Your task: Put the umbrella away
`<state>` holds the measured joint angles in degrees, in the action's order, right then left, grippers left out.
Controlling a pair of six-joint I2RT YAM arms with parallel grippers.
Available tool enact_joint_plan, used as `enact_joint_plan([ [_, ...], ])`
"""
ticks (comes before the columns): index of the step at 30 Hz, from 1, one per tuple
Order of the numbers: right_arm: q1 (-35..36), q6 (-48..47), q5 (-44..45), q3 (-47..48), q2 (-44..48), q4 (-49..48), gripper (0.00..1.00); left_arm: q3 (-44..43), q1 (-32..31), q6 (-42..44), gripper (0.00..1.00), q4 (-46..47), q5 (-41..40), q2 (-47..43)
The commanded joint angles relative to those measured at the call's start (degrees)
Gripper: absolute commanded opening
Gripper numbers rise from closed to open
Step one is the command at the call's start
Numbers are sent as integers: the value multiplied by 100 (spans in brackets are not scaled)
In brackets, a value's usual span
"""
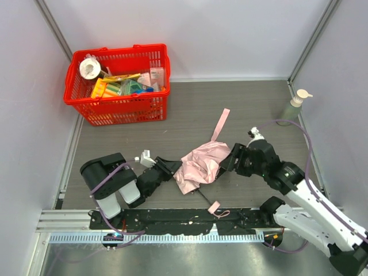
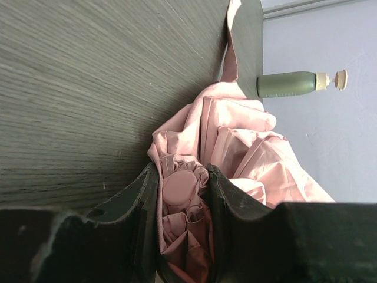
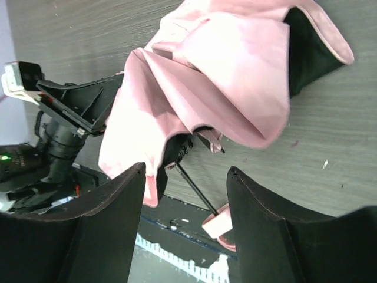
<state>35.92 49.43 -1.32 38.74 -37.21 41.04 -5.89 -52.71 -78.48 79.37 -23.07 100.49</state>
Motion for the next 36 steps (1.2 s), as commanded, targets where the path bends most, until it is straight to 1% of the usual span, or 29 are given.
enact_joint_plan([
  [1, -6, -1276, -428, 624, -699, -649, 61, -157, 15, 509, 0, -588, 57, -398],
  [2, 2, -1669, -552, 695, -865, -789, 59, -202, 15, 509, 0, -807, 83, -503],
  [5, 46, -2400, -676, 977, -920, -939, 58, -368, 15, 535, 0, -1493, 136, -793],
  [7, 204, -2656, -555, 1152, -1007, -1036, 58, -430, 6, 552, 0, -1872, 119, -969],
  [8, 266, -2640, -405, 1188, -1077, -1080, 58, -457, 6, 570, 0, -2012, 84, -1031],
  [10, 467, -2640, -474, 1285, -1375, -1211, 58, -501, 6, 457, 0, -2381, -30, -1154],
  [12, 1089, -2535, -3, 1294, -1596, -1387, 59, -597, 15, 369, 0, -2811, -83, -1250],
  [13, 1719, -2604, 392, 1276, -1675, -1579, 60, -667, 6, 281, 0, -3092, -92, -1303],
  [14, 1986, -2753, 935, 1181, -1701, -1694, 61, -772, 15, 98, 0, -3564, -101, -1382],
  [15, 2494, -2876, 1132, 1127, -1780, -1948, 62, -878, -2, -26, 0, -4039, -84, -1452],
  [16, 2707, -3052, 1543, 953, -1833, -2090, 63, -974, 6, -62, 0, -4305, -58, -1497],
  [17, 3119, -3175, 1704, 899, -1973, -2343, 64, -1028, 6, -54, 0, -4490, -49, -1532],
  [18, 3340, -3385, 2132, 803, -2061, -2459, 65, -1028, 6, -54, 0, -4570, -66, -1567],
  [20, 3938, -3667, 2949, 801, -2412, -2697, 65, -941, 6, -28, 0, -4431, -136, -1602],
  [21, 4314, -3773, 3215, 810, -2640, -2880, 65, -905, 15, -10, 0, -4404, -171, -1629],
  [22, 4535, -3965, 3461, 810, -2816, -3012, 65, -914, 6, -18, 0, -4491, -189, -1672],
  [23, 4651, -4046, 3515, 802, -2896, -3275, 65, -940, 6, -36, 0, -4605, -206, -1725],
  [25, 4757, -4178, 3385, 723, -3090, -3644, 64, -1002, 15, -88, 0, -4877, -189, -1813],
  [27, 4749, -4161, 3235, 556, -3309, -3978, 59, -1063, 15, -185, 0, -5062, -154, -1892],
  [31, 4582, -4161, 3594, 389, -3749, -4340, 46, -1204, 6, -291, 0, -5555, -128, -2077],
  [32, 4425, -4126, 3473, 336, -3758, -4384, 44, -1213, 6, -300, 0, -5616, -119, -2086],
  [35, 4073, -4222, 2833, 178, -3706, -4709, 44, -1151, -3, -343, 0, -5547, -84, -2086],
  [36, 3950, -4301, 2752, 125, -3714, -4867, 44, -1142, 6, -361, 0, -5521, -66, -2077],
])
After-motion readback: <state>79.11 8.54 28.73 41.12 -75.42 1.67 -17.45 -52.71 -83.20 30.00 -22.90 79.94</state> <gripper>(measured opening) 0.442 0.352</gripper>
